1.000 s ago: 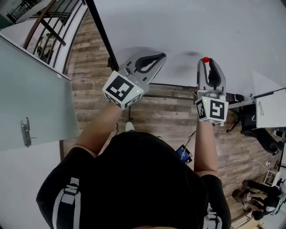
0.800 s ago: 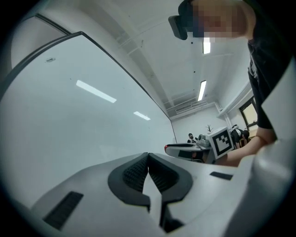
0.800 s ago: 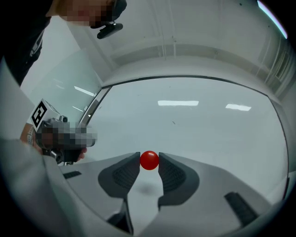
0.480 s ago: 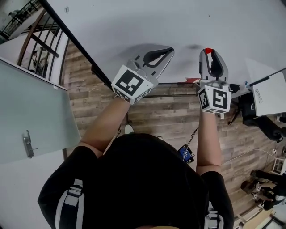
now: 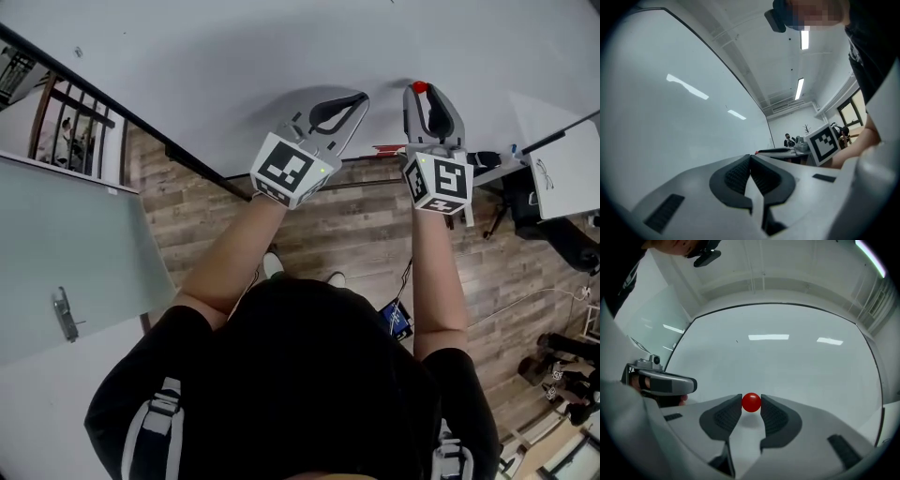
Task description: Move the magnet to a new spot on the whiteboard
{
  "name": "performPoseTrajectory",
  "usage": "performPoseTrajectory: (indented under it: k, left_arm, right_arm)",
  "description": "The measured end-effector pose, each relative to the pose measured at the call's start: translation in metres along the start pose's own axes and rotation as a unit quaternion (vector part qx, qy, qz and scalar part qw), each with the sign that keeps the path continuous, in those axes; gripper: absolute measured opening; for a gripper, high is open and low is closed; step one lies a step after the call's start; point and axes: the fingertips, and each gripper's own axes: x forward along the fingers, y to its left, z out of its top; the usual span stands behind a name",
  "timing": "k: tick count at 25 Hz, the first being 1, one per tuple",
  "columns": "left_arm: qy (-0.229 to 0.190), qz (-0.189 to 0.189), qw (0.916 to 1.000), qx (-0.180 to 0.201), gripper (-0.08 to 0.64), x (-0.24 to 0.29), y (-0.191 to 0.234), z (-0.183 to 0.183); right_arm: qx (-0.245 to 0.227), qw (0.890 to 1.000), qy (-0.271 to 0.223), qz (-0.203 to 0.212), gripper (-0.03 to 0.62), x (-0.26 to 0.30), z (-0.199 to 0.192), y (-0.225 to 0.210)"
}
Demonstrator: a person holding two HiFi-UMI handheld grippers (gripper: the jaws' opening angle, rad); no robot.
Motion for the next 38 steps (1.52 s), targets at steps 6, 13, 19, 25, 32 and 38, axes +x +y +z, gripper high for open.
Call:
performPoseTrajectory:
  k: [6, 13, 19, 25, 32, 38]
  left_arm:
    - [0.004, -0.001, 0.9998, -0.021, 0.005, 0.021, -0.006, -0.03]
    - [0.021, -0.003, 0.9996, -0.017, 0.005, 0.03, -0.007, -0.048]
    - [0.019, -0.006, 0.9996, -0.022, 0.005, 0.036, -0.006, -0.052]
    - [0.022, -0.004, 0.9995, -0.024, 0.005, 0.035, -0.006, -0.054]
    - [0.01, -0.006, 0.9995, -0.031, 0.005, 0.029, -0.01, -0.037]
    - [-0.004, 0.011, 0.9989, -0.046, 0.005, 0.009, -0.011, -0.02]
  right_arm:
    - [-0.005, 1.0, 0.019, 0.002, 0.121, 0.008, -0.032, -0.007]
    - [-0.003, 0.999, 0.036, 0.013, 0.121, 0.017, -0.056, -0.006]
    - [-0.003, 0.999, 0.039, 0.018, 0.123, 0.024, -0.064, -0.003]
    - [-0.002, 0.999, 0.033, 0.021, 0.138, 0.019, -0.061, -0.006]
    - [0.001, 1.0, 0.0, 0.03, 0.13, -0.002, -0.023, -0.014]
    - [-0.005, 0.994, -0.037, 0.1, 0.086, -0.036, 0.016, 0.008]
